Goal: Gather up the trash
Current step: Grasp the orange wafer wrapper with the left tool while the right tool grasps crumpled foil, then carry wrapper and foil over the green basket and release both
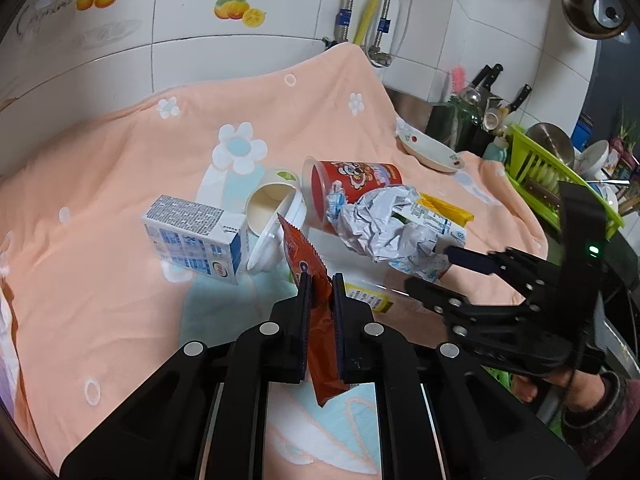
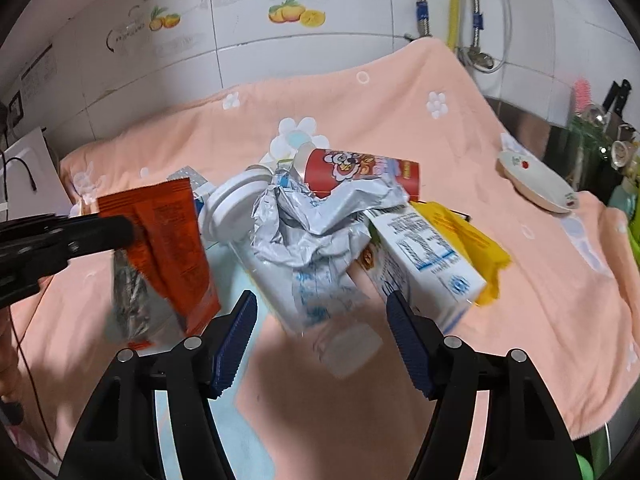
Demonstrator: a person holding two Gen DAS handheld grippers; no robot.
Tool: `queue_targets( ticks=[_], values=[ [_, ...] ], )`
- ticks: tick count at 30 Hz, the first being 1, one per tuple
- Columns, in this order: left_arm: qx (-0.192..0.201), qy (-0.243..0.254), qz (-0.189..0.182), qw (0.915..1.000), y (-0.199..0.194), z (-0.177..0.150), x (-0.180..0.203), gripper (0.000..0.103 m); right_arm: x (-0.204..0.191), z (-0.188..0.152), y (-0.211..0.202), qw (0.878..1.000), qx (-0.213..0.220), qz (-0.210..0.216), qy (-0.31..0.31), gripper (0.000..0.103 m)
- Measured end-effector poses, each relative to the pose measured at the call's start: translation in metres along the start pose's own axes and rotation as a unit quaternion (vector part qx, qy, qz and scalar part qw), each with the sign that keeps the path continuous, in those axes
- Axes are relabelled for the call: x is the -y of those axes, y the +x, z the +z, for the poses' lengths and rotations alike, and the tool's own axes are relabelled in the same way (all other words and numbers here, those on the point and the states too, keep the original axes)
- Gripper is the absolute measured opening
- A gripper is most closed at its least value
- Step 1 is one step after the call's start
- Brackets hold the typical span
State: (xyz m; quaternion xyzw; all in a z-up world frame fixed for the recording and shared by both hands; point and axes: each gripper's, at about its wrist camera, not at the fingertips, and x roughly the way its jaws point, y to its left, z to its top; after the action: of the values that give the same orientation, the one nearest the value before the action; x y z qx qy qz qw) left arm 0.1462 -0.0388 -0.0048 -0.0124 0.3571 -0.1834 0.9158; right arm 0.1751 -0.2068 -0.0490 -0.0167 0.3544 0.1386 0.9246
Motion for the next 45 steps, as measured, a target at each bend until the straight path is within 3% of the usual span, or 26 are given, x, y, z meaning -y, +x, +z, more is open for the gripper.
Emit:
queue_targets(
  ticks=[3,7,13,16,24,31,39,45],
  values=[
    [0.0,-0.003,-0.003,1.0,-0.001,0.001,-0.003,0.009,-0.002,0.005,0.013,1.0,-0.007,-0.008,-0.009,0.059],
    [0.001,-0.004,-0.003,1.0,-0.002,0.001,-0.004,0.009,-0.001,0.008,0.021,1.0,-0.013,-0.008,-0.009,0.041],
    [0.007,-0.005,-0.012,0.9999,-0.006,0.002,-0.003,0.008,-0.003,0.006,0.009,1.0,0.005,-0.004,-0.001,0.016],
    [0.01,-0.002,-0.014,0.9998,-0.01,0.002,0.001,0.008,-0.003,0.005,-0.004,1.0,0.019,-0.003,0.002,0.011],
    [0.021,0.007,-0.024,0.9995,-0.024,0.002,0.013,0.008,-0.002,-0.008,-0.049,0.998,0.057,-0.011,0.011,0.009],
    [0.026,0.017,-0.055,0.998,-0.035,0.0,0.036,0.008,0.01,-0.031,-0.087,0.996,0.074,-0.026,0.04,0.009],
    [0.026,0.049,-0.103,0.9931,-0.041,-0.006,0.085,0.008,0.039,-0.085,-0.141,0.989,0.078,-0.09,0.089,0.009],
    [0.013,0.073,-0.143,0.9869,-0.04,-0.017,0.126,0.008,0.067,-0.136,-0.17,0.98,0.057,-0.152,0.119,0.01]
  ],
)
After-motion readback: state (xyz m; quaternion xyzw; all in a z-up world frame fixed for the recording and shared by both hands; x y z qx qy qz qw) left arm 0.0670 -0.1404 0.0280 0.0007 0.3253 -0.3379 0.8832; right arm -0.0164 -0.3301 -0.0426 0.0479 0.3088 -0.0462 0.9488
